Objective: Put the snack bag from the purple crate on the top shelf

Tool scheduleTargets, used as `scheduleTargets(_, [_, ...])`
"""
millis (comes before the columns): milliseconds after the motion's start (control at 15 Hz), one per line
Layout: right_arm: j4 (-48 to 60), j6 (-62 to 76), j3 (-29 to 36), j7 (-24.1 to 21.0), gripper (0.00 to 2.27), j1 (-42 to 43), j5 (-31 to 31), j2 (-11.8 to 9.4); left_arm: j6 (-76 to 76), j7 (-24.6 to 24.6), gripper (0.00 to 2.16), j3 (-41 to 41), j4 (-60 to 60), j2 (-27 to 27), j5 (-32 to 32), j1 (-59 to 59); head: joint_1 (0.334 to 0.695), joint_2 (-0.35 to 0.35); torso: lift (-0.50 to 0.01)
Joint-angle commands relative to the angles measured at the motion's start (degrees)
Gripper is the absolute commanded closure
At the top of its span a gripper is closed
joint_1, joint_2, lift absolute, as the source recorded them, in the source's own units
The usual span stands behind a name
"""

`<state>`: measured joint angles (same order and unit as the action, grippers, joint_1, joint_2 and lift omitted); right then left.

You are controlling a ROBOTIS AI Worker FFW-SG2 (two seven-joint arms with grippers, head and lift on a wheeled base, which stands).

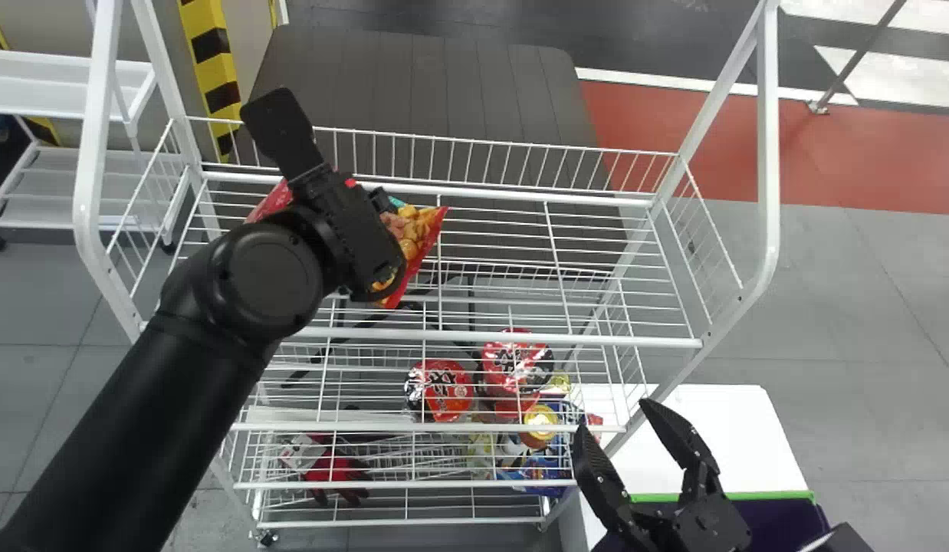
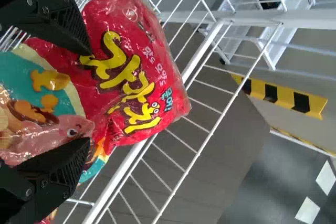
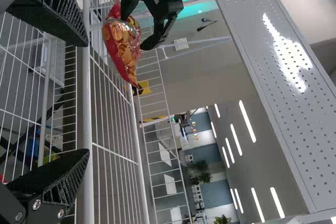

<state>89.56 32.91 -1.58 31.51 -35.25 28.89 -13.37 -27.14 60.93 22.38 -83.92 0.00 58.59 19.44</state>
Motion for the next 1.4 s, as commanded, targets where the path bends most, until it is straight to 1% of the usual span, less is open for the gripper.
scheduleTargets(0, [0.0,0.0,0.0,0.0,0.10,0.0,0.1,-0.1,-2.5,0.2,0.85,-0.7,0.1,-0.1,0.7,0.4,0.695,-0.172,0.000])
scheduleTargets(67, [0.0,0.0,0.0,0.0,0.10,0.0,0.1,-0.2,-5.0,0.6,1.36,-1.1,0.2,-0.1,0.7,0.8,0.695,-0.173,0.000])
scheduleTargets(133, [0.0,0.0,0.0,0.0,0.10,0.0,0.1,-0.2,-7.5,1.2,1.66,-2.1,0.2,-0.1,0.6,0.9,0.695,-0.173,0.000])
scheduleTargets(267, [0.0,-0.2,-0.1,0.0,0.10,0.0,0.0,-0.2,-10.8,2.1,1.76,-1.5,-0.1,-0.1,-1.5,1.5,0.695,-0.170,0.000])
scheduleTargets(467, [0.0,-0.2,-0.1,0.0,0.10,0.0,0.1,-0.2,-17.3,1.7,1.85,0.4,-4.1,-0.1,-6.5,0.5,0.695,-0.167,0.000])
scheduleTargets(667, [-0.2,-0.2,-0.1,0.0,0.10,0.0,0.0,-0.2,-22.9,1.8,1.85,2.4,-13.6,-0.1,-14.3,-3.3,0.695,-0.181,0.000])
scheduleTargets(733, [-0.2,-0.2,-0.2,0.0,0.10,0.1,0.0,-0.1,-24.9,2.0,1.85,2.9,-16.3,-0.1,-16.1,-4.1,0.695,-0.185,0.000])
scheduleTargets(933, [-0.2,-0.2,-0.4,0.0,0.10,0.3,0.0,-0.1,-29.2,2.0,1.85,3.7,-19.9,-0.1,-18.8,-4.9,0.695,-0.191,0.000])
scheduleTargets(1000, [-0.2,-0.2,-0.4,0.0,0.10,0.3,0.1,-0.1,-30.5,1.1,1.85,4.0,-20.8,-0.1,-19.8,-5.3,0.695,-0.192,0.000])
scheduleTargets(1067, [-0.4,-0.2,-0.4,0.0,0.10,0.3,0.1,-0.1,-32.4,-1.0,1.85,4.6,-21.8,-0.1,-22.0,-6.1,0.695,-0.194,0.000])
scheduleTargets(1200, [-0.4,-0.2,-0.4,0.0,0.10,0.3,0.2,-0.1,-34.0,-4.8,1.84,6.5,-24.2,-0.1,-28.1,-7.8,0.695,-0.205,0.000])
scheduleTargets(1333, [-0.5,-0.2,-0.4,0.0,0.10,0.4,0.1,-0.1,-37.0,-9.2,1.84,9.2,-26.4,-0.1,-36.3,-9.4,0.695,-0.224,0.000])
